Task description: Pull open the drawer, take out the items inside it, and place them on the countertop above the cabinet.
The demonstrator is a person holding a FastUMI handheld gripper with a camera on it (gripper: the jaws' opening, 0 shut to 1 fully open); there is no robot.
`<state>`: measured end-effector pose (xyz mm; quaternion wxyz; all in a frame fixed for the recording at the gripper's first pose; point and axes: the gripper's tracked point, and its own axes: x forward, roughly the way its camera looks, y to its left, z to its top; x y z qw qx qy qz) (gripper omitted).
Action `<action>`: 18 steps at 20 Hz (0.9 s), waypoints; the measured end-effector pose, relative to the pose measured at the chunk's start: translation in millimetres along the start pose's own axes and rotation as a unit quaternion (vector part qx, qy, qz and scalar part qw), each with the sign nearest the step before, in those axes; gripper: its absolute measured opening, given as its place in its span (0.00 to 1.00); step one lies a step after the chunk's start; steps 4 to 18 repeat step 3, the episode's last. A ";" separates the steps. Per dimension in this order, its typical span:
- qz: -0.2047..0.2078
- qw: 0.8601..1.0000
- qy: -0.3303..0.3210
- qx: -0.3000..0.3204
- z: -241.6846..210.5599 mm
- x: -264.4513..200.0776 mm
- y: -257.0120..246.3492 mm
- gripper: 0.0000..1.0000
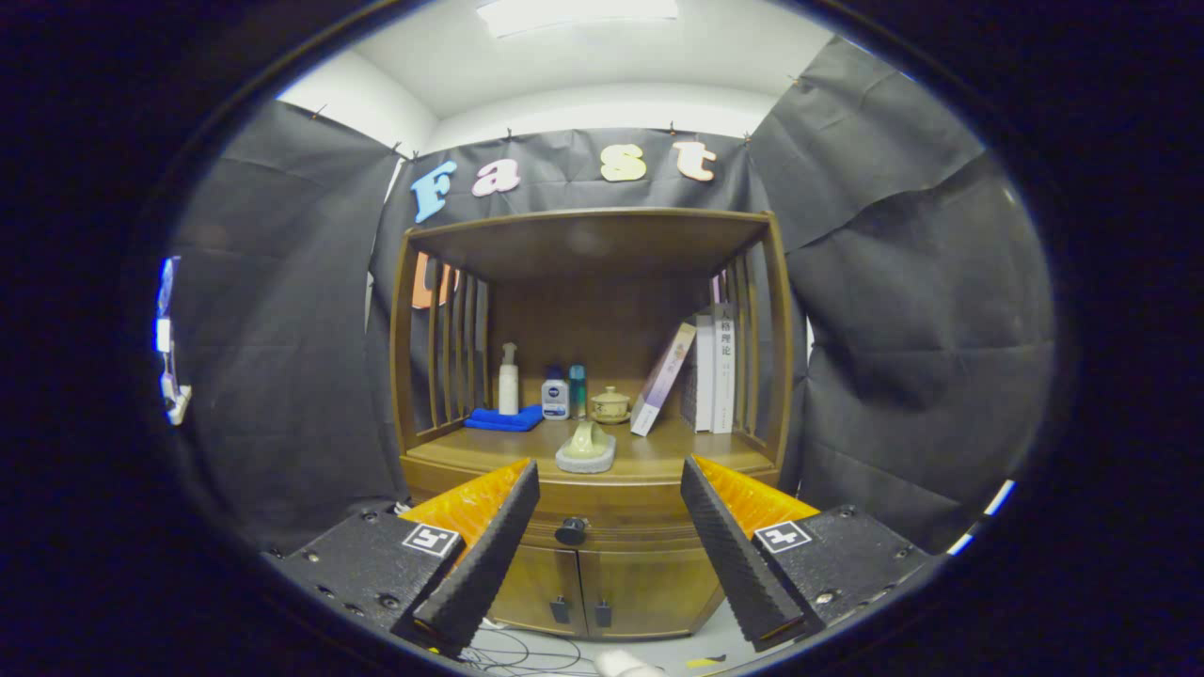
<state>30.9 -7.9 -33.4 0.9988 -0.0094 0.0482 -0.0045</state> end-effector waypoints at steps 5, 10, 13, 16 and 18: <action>-0.011 1.000 -0.007 0.009 7.9 -16.9 -21.0 0.99; -0.011 1.000 -0.007 0.009 7.9 -16.9 -21.0 0.99; -0.011 1.000 -0.007 0.009 7.9 -16.9 -21.0 0.99; -0.011 1.000 -0.007 0.009 7.9 -16.9 -21.0 0.99; -0.011 1.000 -0.007 0.009 7.9 -16.9 -21.0 0.99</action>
